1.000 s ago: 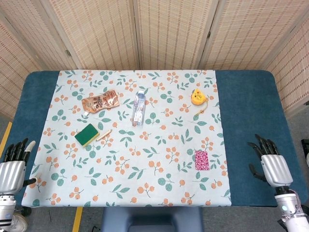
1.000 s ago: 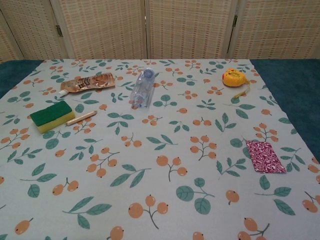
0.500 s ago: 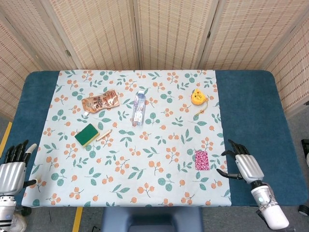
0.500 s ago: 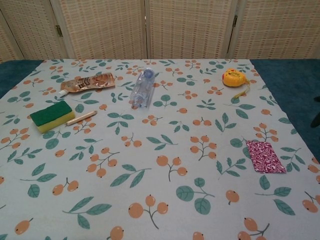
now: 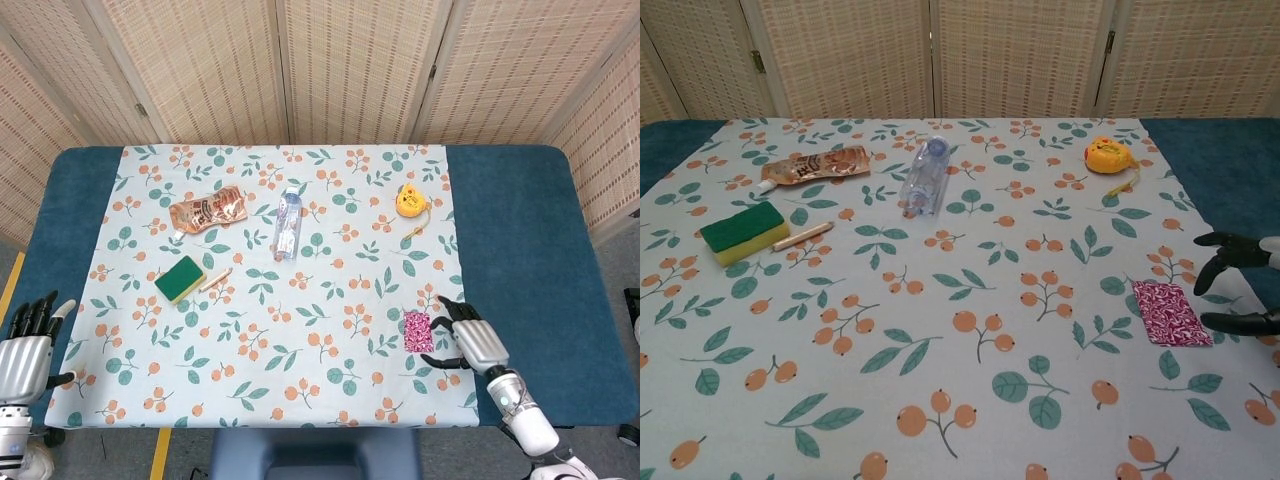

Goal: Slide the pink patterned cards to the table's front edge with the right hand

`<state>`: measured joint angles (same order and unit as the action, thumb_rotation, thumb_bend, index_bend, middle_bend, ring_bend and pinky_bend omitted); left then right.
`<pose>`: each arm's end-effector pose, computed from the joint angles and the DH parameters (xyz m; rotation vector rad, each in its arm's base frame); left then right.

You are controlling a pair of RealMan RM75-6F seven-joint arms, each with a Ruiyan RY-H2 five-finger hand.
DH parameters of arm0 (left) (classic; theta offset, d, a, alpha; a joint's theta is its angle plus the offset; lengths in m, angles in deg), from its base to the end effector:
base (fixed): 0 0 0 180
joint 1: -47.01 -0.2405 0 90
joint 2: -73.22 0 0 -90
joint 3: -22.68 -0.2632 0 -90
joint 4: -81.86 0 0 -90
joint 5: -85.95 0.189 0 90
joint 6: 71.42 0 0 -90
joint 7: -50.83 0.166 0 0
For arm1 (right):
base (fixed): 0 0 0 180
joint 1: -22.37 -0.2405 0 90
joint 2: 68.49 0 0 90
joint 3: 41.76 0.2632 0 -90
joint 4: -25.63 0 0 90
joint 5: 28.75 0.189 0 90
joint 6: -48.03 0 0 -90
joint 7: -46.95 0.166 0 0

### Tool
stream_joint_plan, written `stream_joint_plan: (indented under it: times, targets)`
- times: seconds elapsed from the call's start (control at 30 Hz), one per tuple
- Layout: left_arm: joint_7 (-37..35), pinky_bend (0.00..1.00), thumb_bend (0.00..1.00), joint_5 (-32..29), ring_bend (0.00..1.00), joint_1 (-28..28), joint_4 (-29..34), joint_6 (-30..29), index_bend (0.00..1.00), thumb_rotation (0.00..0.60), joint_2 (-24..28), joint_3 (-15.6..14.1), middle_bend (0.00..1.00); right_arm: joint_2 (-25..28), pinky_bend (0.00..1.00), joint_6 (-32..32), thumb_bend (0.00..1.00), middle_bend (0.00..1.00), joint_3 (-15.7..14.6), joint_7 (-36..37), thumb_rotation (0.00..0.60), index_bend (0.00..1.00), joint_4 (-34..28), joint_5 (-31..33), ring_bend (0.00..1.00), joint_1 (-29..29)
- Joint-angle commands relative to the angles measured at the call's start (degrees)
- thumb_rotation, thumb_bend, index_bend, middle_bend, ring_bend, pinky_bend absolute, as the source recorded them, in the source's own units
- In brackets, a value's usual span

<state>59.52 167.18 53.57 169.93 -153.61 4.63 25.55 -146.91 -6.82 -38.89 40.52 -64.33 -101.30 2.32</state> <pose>-0.3268 0.2116 0.1601 -1.4052 -0.8476 -0.7459 -0.2830 -0.2561 0.0295 1.7036 -1.3118 0.7230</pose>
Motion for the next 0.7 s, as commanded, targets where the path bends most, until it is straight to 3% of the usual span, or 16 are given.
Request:
stream_joint_plan:
  times: [0.03,0.7]
  targets:
    - [-0.3,0.0,0.21,0.0,0.02,-0.1,-0.3,-0.1,0.16,0.6,-0.1,0.0,0.0,-0.9,0.0,0.5,0.25,0.0,0.0,-0.3,0.253,0.32,0.9,0.7,0.0,-0.5]
    - [-1.6,0.0,0.21,0.1,0.02,-0.3,-1.6,0.1,0.17,0.6,-0.5,-0.1,0.0,-5.1,0.0,2.1,0.25,0.0,-0.6,-2.0,0.252,0.34,5.3,1.8,0.0,-2.8]
